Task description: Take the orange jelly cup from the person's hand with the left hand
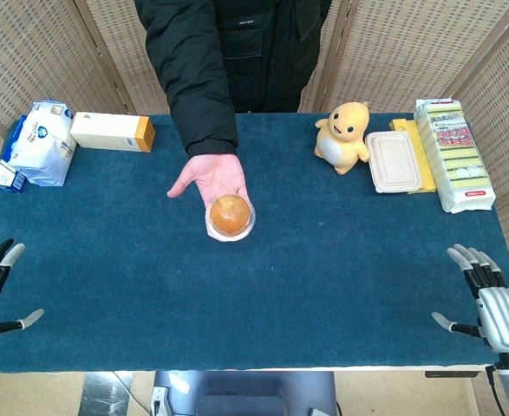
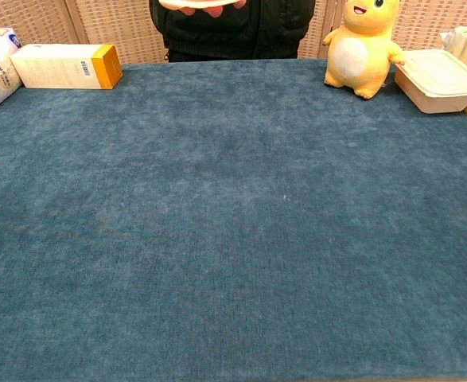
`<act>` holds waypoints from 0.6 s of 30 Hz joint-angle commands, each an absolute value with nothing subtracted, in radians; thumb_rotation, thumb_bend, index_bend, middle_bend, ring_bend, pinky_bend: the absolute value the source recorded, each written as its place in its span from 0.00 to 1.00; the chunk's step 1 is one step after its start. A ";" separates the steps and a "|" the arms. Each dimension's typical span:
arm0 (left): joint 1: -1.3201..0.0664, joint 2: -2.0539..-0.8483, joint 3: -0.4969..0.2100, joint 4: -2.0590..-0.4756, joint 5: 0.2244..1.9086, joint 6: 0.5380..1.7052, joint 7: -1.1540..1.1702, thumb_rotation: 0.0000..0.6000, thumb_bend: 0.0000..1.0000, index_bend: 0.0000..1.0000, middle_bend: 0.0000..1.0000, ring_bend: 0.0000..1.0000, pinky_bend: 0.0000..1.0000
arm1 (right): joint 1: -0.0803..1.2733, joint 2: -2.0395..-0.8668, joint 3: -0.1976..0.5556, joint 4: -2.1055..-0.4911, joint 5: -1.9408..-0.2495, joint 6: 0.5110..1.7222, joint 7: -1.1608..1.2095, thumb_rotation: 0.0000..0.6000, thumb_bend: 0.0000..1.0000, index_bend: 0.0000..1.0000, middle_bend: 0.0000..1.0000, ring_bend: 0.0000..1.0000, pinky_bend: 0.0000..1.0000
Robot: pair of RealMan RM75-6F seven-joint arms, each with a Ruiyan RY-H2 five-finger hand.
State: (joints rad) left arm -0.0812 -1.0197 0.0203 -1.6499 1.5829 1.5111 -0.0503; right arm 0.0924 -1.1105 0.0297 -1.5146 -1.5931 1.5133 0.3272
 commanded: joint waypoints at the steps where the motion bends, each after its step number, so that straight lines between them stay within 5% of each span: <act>1: -0.096 -1.002 0.012 -1.673 1.593 1.501 -0.036 1.00 0.05 0.00 0.00 0.00 0.07 | 0.096 -1.111 0.031 -1.513 -1.588 1.504 0.327 1.00 0.08 0.07 0.03 0.04 0.04; 10: -0.173 -0.852 -0.003 -1.886 1.675 1.438 -0.027 1.00 0.05 0.00 0.00 0.00 0.07 | 0.095 -1.106 0.034 -1.513 -1.583 1.505 0.340 1.00 0.08 0.07 0.03 0.04 0.04; 18: -0.338 -0.643 -0.133 -2.224 1.701 1.329 0.072 1.00 0.07 0.00 0.00 0.00 0.07 | 0.097 -1.106 0.032 -1.514 -1.584 1.498 0.335 1.00 0.08 0.07 0.03 0.04 0.04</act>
State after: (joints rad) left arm -0.2550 -0.7295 -0.0640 -2.0996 1.7099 1.3974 0.0160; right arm 0.0972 -1.1061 0.0320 -1.5144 -1.5842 1.4977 0.3350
